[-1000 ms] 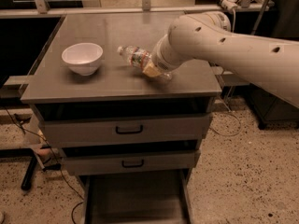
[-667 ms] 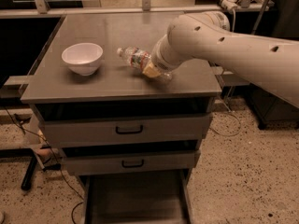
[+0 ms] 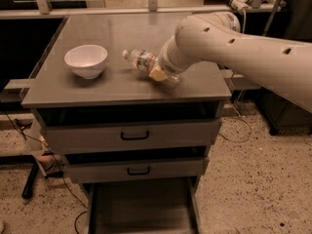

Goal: Pick blue plastic bottle from bottom drawer and place on counter

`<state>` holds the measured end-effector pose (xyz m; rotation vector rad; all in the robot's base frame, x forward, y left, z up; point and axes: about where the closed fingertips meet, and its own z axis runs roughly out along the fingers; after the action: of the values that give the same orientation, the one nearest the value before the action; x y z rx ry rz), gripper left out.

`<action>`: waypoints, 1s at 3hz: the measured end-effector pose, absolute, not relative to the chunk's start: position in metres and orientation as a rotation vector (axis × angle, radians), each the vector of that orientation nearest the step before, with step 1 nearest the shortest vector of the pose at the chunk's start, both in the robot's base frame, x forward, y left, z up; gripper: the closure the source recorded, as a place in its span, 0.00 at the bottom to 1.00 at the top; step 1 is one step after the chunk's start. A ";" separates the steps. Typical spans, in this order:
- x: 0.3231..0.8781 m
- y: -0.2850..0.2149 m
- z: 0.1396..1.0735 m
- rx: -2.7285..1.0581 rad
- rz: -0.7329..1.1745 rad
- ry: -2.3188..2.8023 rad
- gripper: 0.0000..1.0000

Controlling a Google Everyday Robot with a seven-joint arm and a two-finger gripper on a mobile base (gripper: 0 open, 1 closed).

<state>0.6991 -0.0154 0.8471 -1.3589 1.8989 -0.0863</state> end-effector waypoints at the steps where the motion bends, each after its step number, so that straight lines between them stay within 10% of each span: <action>1: 0.699 -0.015 0.847 -1.359 -0.086 1.899 0.34; 3: 0.699 -0.015 0.847 -1.359 -0.086 1.899 0.00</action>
Offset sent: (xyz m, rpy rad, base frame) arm 0.0000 0.0000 0.0000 0.0000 0.0000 0.0000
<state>0.6990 -0.0153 0.8471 -1.3590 1.8988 -0.0863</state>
